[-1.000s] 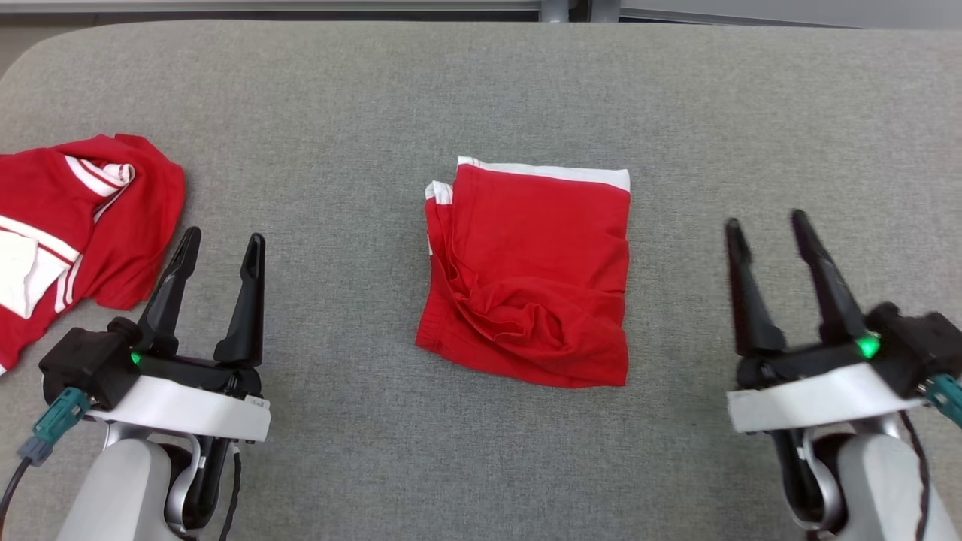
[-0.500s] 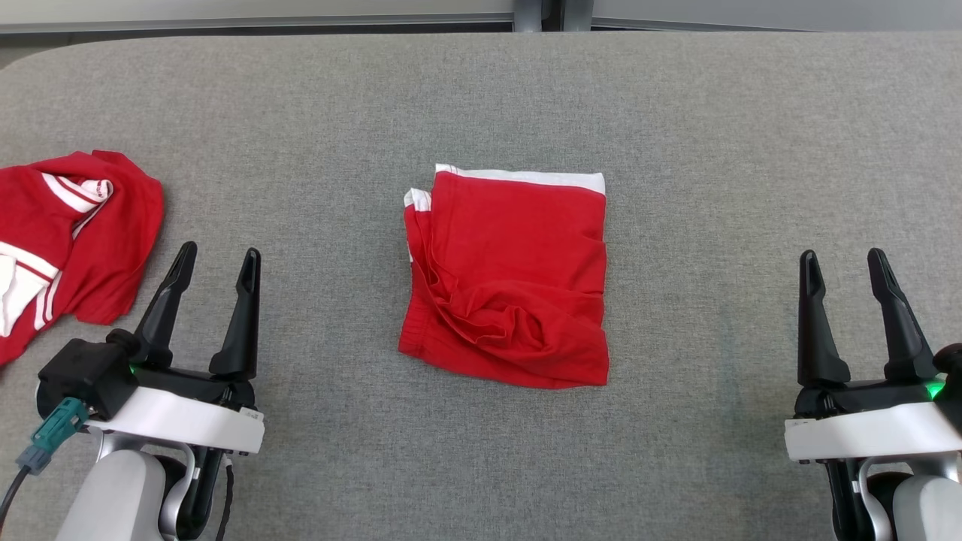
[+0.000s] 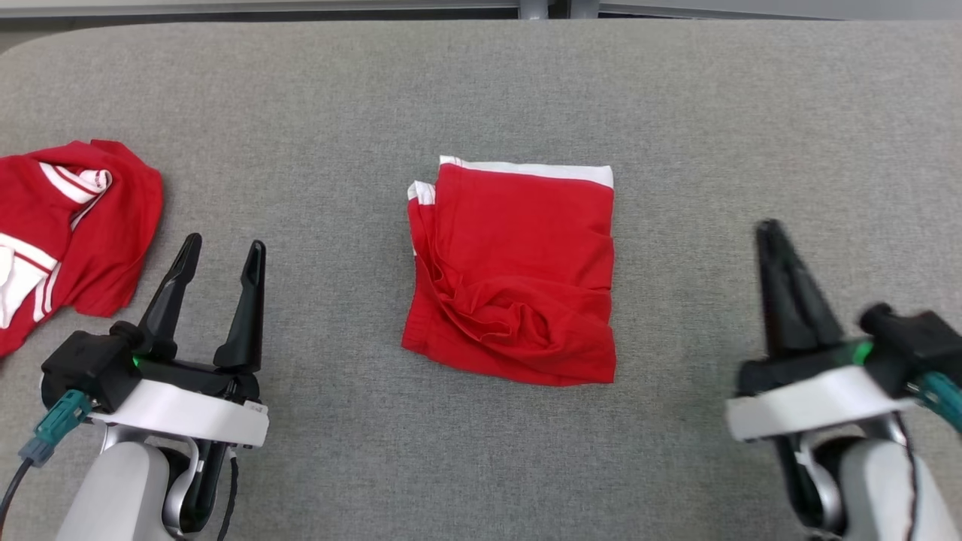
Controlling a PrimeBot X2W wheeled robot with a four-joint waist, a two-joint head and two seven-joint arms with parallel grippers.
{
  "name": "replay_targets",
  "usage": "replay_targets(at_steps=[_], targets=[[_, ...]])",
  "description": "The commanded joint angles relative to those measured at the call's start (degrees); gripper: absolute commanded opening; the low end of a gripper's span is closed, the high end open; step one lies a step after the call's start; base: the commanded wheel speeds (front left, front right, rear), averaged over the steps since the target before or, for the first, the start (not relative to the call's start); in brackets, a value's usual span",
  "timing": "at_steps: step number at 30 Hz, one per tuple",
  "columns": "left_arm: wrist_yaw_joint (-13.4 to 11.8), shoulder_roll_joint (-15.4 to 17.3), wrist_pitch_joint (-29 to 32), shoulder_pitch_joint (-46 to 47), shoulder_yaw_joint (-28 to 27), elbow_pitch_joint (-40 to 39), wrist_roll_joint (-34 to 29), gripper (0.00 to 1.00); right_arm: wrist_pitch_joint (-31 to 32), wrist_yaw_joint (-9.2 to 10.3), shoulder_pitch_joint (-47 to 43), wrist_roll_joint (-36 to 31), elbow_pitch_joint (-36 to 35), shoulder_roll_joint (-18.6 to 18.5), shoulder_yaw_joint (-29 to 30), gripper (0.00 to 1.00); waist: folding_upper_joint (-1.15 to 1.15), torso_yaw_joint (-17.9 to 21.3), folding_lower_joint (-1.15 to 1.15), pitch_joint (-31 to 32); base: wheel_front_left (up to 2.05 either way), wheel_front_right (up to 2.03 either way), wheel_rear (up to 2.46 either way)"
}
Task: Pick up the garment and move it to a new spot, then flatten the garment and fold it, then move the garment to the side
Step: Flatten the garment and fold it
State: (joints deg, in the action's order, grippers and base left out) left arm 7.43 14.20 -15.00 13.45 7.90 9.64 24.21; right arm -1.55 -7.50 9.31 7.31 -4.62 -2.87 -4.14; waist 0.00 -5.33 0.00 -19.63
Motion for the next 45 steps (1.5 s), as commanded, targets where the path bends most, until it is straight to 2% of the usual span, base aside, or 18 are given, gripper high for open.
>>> replay_targets(at_steps=[1,5,6,7,9,10,20,31,39,45], targets=[[0.11,0.21,-0.23,1.01,0.04,-0.11,0.34,1.00,0.52,0.02,2.06,-0.33,0.88,-0.07,-2.05,0.00,0.00,-0.37,0.00,-0.40,0.00,0.00,0.00],[0.11,-0.20,-0.23,1.63,0.84,0.10,0.60,1.00,1.66,0.02,7.24,0.49,6.14,-0.07,-9.33,0.00,0.00,-1.50,0.00,-0.96,0.00,0.00,0.00],[0.11,-0.20,-0.23,1.63,0.84,0.10,0.60,1.00,1.66,0.02,7.24,0.49,6.14,-0.07,-9.33,0.00,0.00,-1.50,0.00,-0.96,0.00,0.00,0.00],[0.11,-0.43,-0.23,2.18,1.27,0.30,0.85,1.00,1.93,0.02,9.97,1.42,9.69,-0.09,-12.82,0.00,0.00,-2.27,0.00,-1.14,0.00,0.00,0.00],[0.11,-0.53,-0.22,2.42,1.51,0.35,1.00,1.00,1.93,0.02,11.18,1.92,11.35,-0.09,-14.39,0.00,0.00,-2.64,0.00,-1.24,0.00,0.00,0.00],[0.11,-0.80,-0.23,2.64,1.76,0.51,1.16,1.00,2.04,0.02,13.69,2.93,14.89,-0.10,-17.39,0.00,0.00,-3.27,0.00,-1.43,0.00,0.00,0.00],[0.11,-1.53,-0.22,3.12,1.76,0.92,1.82,1.00,5.97,0.01,20.21,8.18,25.22,-0.11,-27.30,0.00,0.00,-4.98,0.00,-2.00,0.00,0.00,0.00],[0.11,-1.76,-0.23,3.13,1.47,0.98,1.64,1.00,6.84,0.01,21.02,12.72,26.84,-0.05,-36.42,0.00,0.00,-4.82,0.00,-2.22,0.00,0.00,0.00],[0.11,-1.98,-0.23,2.59,1.74,1.25,1.40,1.00,5.95,0.01,18.79,16.15,27.68,-0.06,-40.64,0.00,0.00,-4.65,0.00,-1.53,0.00,0.00,0.00],[0.11,-1.89,-0.23,1.31,1.17,1.73,0.99,1.00,2.21,0.02,16.55,16.82,25.25,-0.13,-41.26,0.00,0.00,-3.75,0.00,0.19,0.00,0.00,0.00]])
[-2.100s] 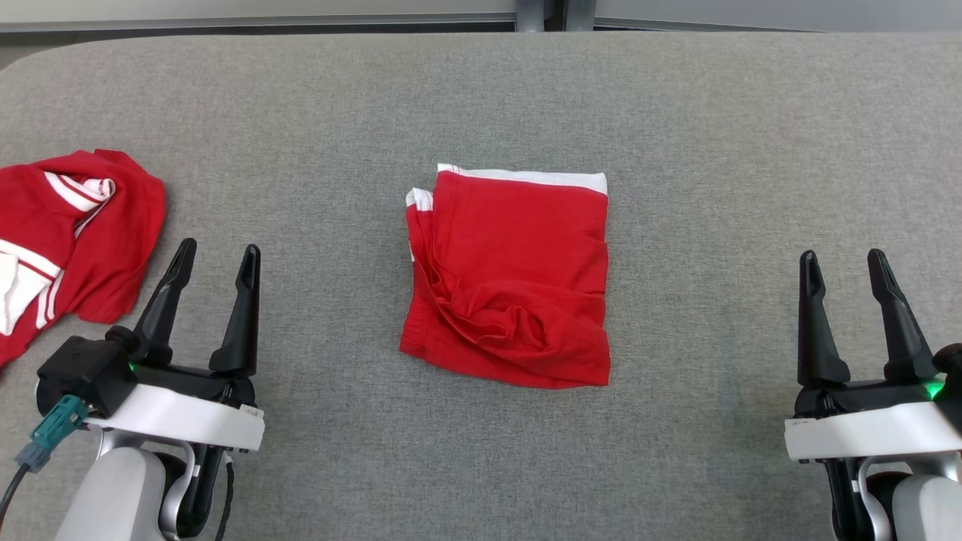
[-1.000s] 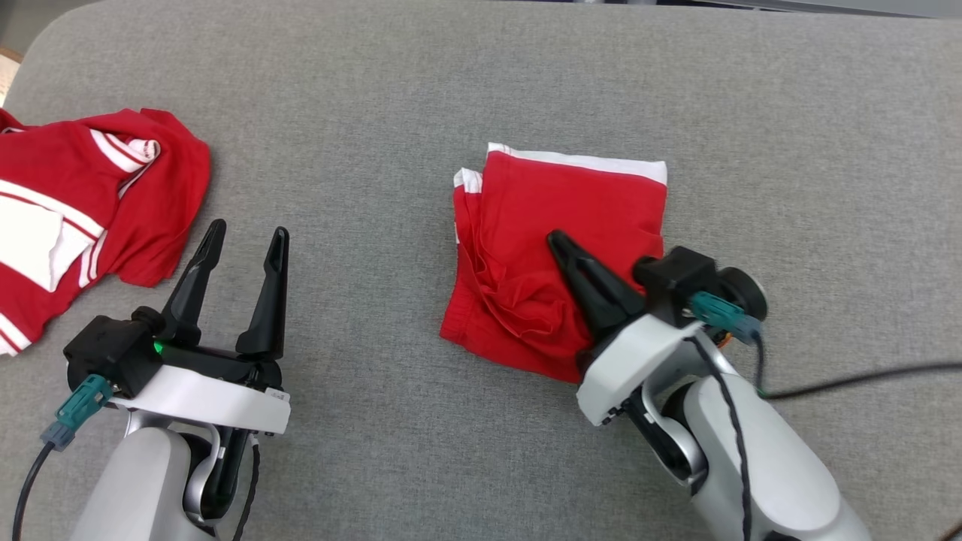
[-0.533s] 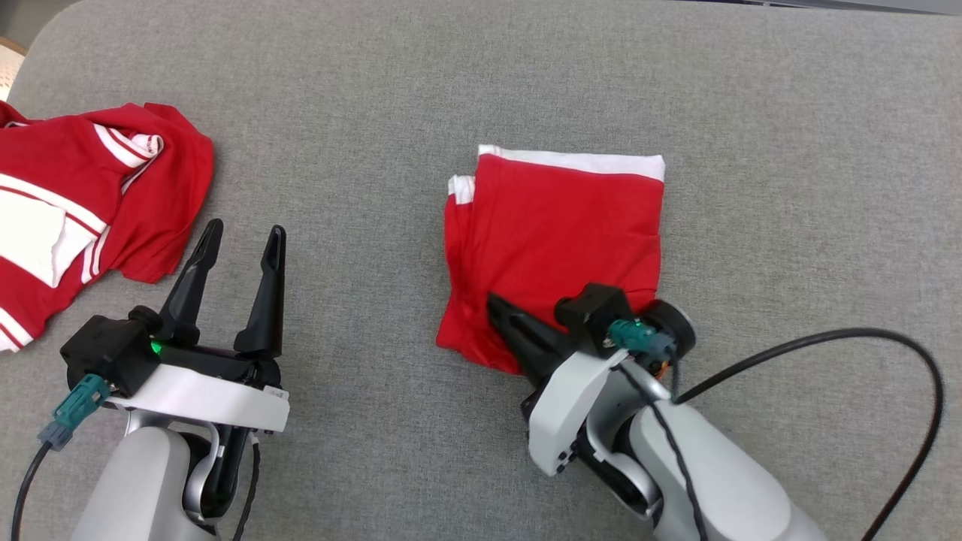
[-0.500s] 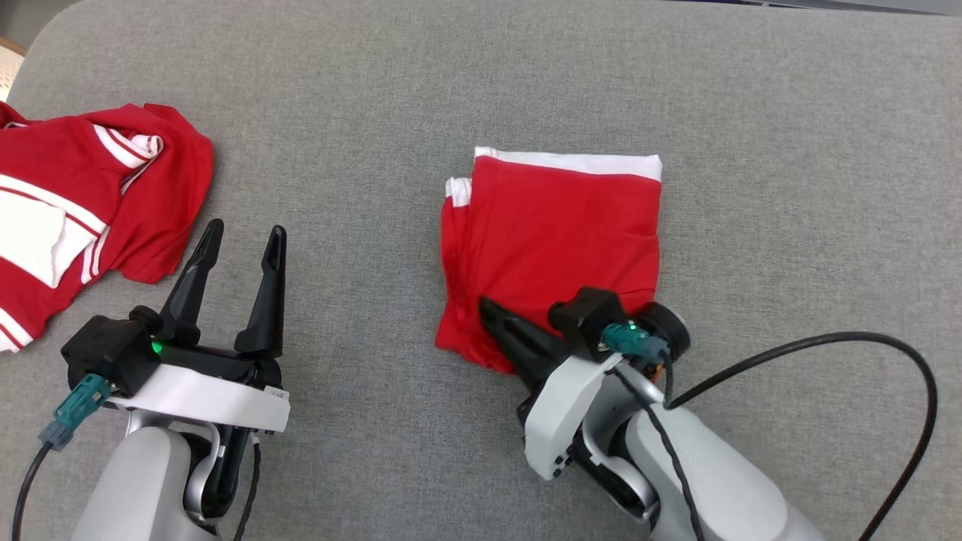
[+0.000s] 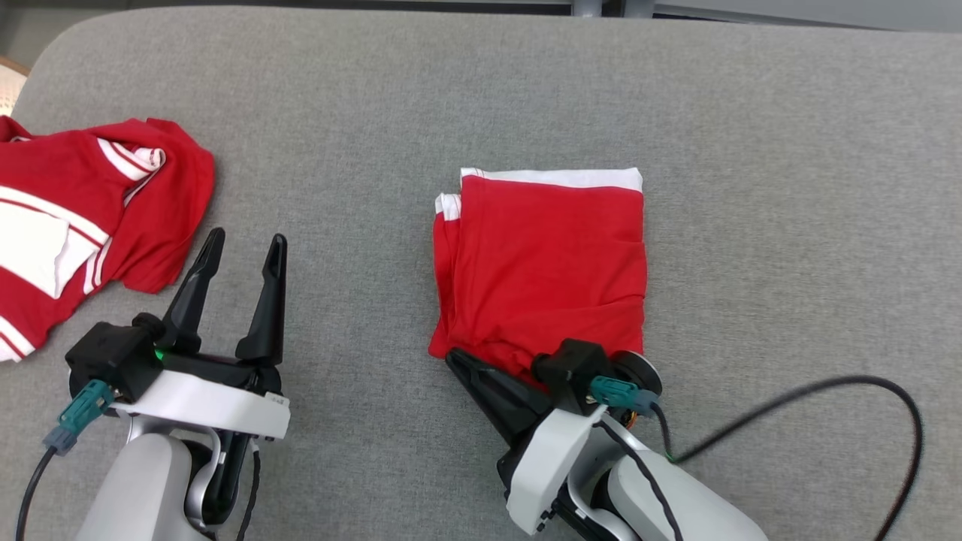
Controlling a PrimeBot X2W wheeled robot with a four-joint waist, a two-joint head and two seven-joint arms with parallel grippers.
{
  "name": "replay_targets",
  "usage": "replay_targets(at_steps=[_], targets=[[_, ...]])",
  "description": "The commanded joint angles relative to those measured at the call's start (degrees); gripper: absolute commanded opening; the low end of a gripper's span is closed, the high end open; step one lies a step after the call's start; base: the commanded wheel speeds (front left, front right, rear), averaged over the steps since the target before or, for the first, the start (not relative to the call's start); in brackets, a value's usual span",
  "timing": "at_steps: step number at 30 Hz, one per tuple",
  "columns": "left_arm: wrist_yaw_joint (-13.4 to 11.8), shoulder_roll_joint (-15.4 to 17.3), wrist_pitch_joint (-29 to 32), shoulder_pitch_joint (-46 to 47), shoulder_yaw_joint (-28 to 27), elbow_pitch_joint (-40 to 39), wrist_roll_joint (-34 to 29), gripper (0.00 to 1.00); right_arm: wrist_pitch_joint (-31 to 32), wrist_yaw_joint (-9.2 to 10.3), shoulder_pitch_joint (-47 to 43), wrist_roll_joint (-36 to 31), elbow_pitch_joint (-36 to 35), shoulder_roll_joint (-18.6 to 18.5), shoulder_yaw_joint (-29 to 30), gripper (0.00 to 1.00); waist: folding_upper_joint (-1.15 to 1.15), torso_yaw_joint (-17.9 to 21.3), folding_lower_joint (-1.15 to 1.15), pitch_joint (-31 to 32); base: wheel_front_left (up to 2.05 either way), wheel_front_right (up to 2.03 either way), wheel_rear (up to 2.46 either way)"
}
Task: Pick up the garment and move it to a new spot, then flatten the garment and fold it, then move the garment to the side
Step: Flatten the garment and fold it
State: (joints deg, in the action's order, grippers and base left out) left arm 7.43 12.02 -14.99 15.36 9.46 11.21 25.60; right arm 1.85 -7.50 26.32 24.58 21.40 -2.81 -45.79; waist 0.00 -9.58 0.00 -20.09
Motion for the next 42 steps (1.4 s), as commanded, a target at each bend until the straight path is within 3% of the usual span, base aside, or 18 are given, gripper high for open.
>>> replay_targets(at_steps=[1,7,10,20,24,32,42], targets=[[0.11,0.30,-0.24,-0.81,-0.54,0.24,-0.47,1.00,-2.29,0.02,-0.89,-1.00,-1.69,-0.18,0.94,0.00,0.00,0.77,0.00,1.06,0.00,0.00,0.00],[0.10,0.51,-0.24,-2.45,-1.80,0.30,-1.36,1.00,-6.82,0.02,-5.60,-3.63,-8.51,-0.20,7.08,0.03,0.00,2.52,0.00,3.79,0.00,0.00,0.00],[0.06,0.75,-0.24,-3.17,-2.35,0.32,-1.78,1.00,-8.55,0.02,-8.91,-5.72,-12.30,-0.24,13.70,1.00,0.00,3.25,0.00,5.09,0.00,0.00,0.00],[-0.96,1.26,-0.25,-5.61,-2.98,-0.32,-2.90,1.00,-10.34,0.01,-18.68,-10.58,-20.29,-0.13,36.02,1.00,0.00,4.25,0.00,8.44,0.00,0.00,0.00],[-1.64,1.72,-0.24,-6.98,-3.66,-0.56,-2.89,1.00,-9.24,0.01,-22.16,-12.13,-22.43,-0.12,42.12,1.00,0.00,4.62,0.00,9.86,0.00,0.00,0.00],[-2.55,2.41,0.13,-10.58,-3.34,-0.76,-3.22,1.00,-6.24,0.01,-27.72,-13.21,-25.00,-0.17,46.08,1.00,0.00,5.43,0.00,13.74,0.00,0.00,0.00],[-4.30,2.35,1.70,-15.40,-2.25,-1.47,-3.60,1.00,-2.44,0.01,-33.95,-13.27,-27.44,-0.14,46.42,1.00,0.00,5.92,0.00,19.32,0.00,0.00,0.00]])
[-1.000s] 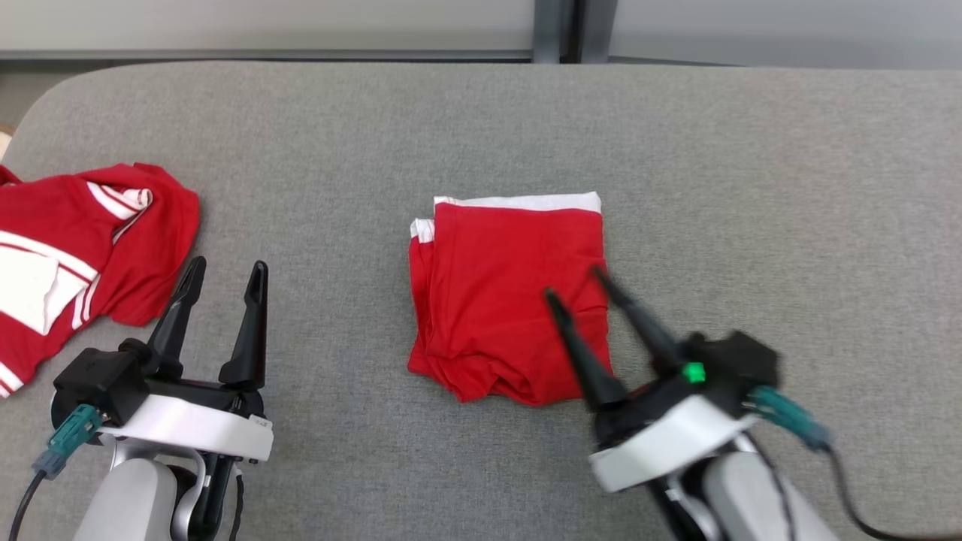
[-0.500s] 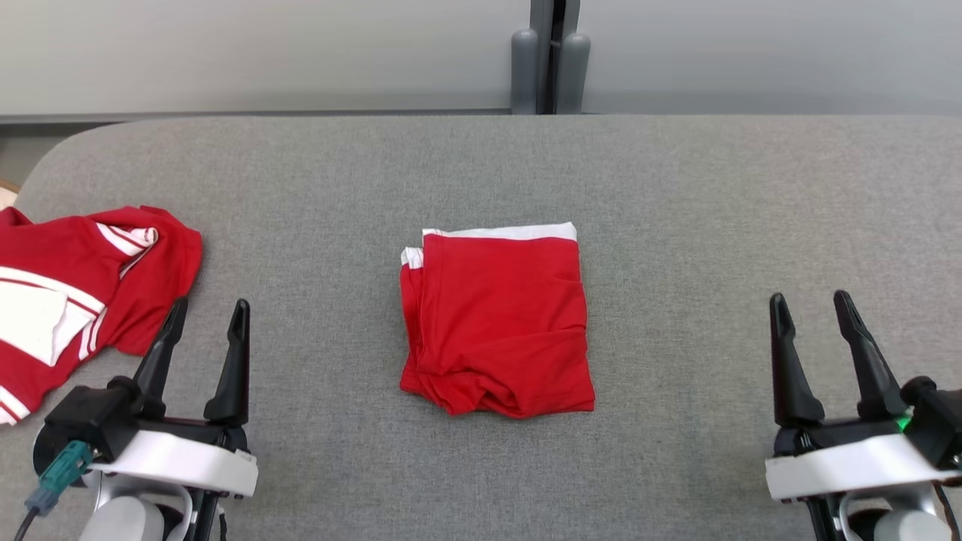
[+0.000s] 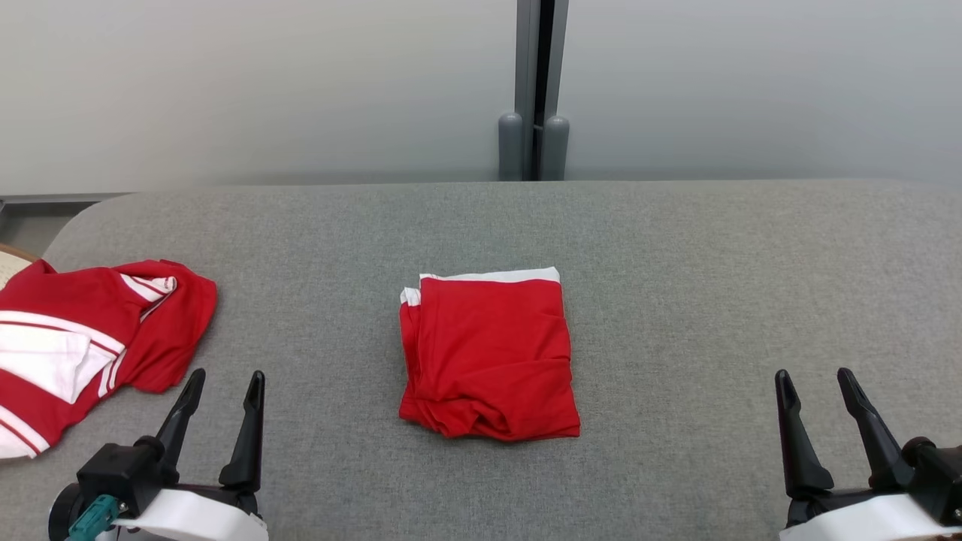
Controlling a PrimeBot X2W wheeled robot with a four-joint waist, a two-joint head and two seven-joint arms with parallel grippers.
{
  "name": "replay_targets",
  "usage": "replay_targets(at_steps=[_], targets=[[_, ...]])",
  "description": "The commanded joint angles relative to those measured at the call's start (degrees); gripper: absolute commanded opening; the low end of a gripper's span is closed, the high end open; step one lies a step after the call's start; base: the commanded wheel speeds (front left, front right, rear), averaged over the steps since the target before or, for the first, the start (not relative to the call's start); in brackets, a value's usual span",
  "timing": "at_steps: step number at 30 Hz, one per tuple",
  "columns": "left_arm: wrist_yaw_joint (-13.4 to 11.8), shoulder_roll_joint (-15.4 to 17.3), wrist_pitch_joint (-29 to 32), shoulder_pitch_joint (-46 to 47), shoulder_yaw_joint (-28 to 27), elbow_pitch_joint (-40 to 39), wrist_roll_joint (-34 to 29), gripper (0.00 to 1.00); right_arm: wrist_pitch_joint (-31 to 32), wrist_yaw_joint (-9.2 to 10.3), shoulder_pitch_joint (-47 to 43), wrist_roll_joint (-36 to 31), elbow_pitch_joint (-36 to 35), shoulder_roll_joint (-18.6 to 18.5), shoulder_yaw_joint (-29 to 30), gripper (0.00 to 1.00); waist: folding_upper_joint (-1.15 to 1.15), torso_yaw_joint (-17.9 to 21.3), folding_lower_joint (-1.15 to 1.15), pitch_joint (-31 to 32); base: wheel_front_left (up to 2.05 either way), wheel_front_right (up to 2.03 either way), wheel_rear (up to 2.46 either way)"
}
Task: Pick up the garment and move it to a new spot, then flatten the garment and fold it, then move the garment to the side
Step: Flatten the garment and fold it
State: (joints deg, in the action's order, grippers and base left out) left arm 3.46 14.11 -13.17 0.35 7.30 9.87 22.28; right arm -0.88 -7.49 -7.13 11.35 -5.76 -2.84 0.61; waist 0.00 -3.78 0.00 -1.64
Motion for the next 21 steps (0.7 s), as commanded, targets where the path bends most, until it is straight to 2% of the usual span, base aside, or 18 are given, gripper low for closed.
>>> replay_targets(at_steps=[1,21], targets=[[-0.59,0.26,0.08,-0.89,-0.07,-0.21,-0.26,1.00,0.53,0.00,-1.02,0.03,-0.50,-0.11,0.06,1.00,0.00,0.18,0.00,1.36,0.00,0.00,0.00],[-1.76,0.70,0.99,-1.49,0.83,-0.75,0.30,1.00,3.24,0.00,-3.35,0.17,-3.55,-0.12,0.85,1.00,0.00,0.36,0.00,2.31,0.00,0.00,0.00]])
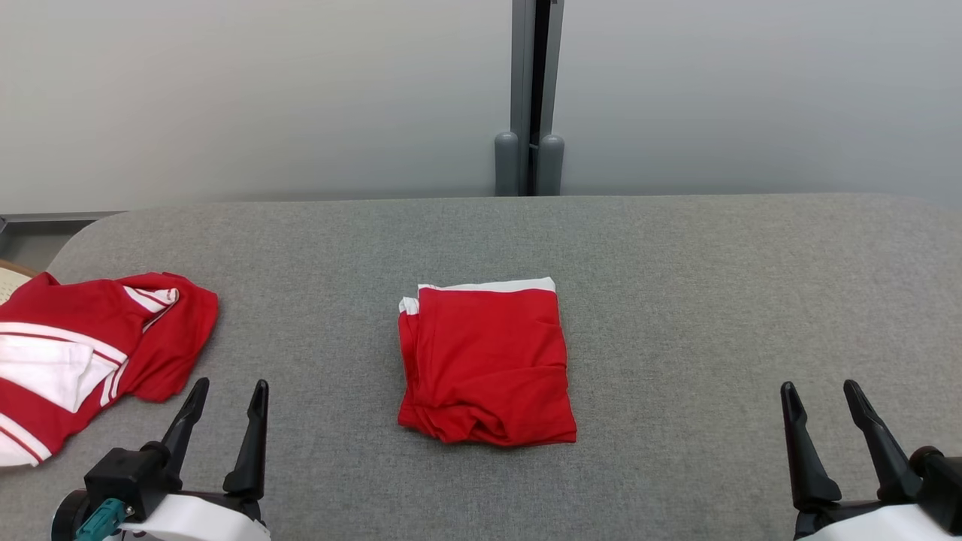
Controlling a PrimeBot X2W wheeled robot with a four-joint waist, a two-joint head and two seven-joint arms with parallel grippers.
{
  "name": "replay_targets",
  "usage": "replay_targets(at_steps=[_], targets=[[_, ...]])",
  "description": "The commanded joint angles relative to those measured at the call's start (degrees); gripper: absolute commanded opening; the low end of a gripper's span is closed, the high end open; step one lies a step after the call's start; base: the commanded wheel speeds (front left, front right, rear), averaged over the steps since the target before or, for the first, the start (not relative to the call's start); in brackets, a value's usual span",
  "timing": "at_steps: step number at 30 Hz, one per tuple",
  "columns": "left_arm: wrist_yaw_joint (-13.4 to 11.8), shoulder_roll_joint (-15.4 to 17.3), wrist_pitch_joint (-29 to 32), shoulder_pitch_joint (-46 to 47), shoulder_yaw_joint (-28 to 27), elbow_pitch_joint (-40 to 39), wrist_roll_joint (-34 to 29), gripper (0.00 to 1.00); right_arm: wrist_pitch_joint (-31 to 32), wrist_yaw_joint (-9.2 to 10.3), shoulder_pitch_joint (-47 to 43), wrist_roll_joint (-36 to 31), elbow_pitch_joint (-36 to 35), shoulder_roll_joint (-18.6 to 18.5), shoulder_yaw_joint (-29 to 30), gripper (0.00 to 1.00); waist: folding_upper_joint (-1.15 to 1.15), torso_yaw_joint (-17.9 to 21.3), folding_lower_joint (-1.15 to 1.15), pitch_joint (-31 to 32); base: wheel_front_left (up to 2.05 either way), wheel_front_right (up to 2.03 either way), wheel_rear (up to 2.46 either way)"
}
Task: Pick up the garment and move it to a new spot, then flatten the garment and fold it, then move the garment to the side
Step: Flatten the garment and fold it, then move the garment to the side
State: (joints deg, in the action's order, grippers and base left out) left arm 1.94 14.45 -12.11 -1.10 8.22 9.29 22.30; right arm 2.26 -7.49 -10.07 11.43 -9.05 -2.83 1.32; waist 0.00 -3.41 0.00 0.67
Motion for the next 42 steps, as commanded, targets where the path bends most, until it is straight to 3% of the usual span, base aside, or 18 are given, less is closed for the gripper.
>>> replay_targets(at_steps=[1,12,20,31,40,41,42], targets=[[-0.33,0.38,0.01,0.01,-0.06,-0.23,0.33,1.00,0.10,0.00,-0.32,0.05,-0.26,-0.13,0.07,1.00,0.00,-0.02,0.00,-0.06,0.00,0.00,0.00],[-0.32,0.47,-0.01,0.90,0.56,-0.65,0.50,1.00,0.66,0.00,-0.13,-0.92,-0.35,-0.13,0.48,1.00,0.00,-0.89,0.00,-0.72,0.00,0.00,0.00],[1.22,-0.37,-1.07,6.16,1.75,-1.83,0.84,1.00,2.49,0.00,4.08,-3.04,0.59,-0.10,-0.73,1.00,0.00,-5.65,0.00,-6.49,0.00,0.00,0.00],[4.11,-3.53,-3.03,15.38,1.83,1.31,1.31,1.00,1.63,0.00,18.43,-1.57,18.05,-0.18,-6.38,1.00,0.00,-15.27,0.00,-15.01,0.00,0.00,0.00],[5.11,-5.75,-3.09,16.27,0.38,1.26,0.50,1.00,3.34,0.00,21.82,-2.06,27.86,-0.17,-6.18,1.00,0.00,-17.70,0.00,-16.40,0.00,0.00,0.00],[5.22,-5.84,-3.10,16.23,0.09,1.32,0.34,1.00,4.03,0.00,21.80,-1.76,28.63,-0.16,-6.23,0.76,0.00,-17.69,0.00,-16.44,0.00,0.00,0.00],[5.31,-5.95,-3.10,16.19,-0.15,1.37,0.23,1.00,4.54,0.00,21.80,-1.85,29.24,-0.16,-6.13,0.31,0.00,-17.63,0.00,-16.48,0.00,0.00,0.00]])
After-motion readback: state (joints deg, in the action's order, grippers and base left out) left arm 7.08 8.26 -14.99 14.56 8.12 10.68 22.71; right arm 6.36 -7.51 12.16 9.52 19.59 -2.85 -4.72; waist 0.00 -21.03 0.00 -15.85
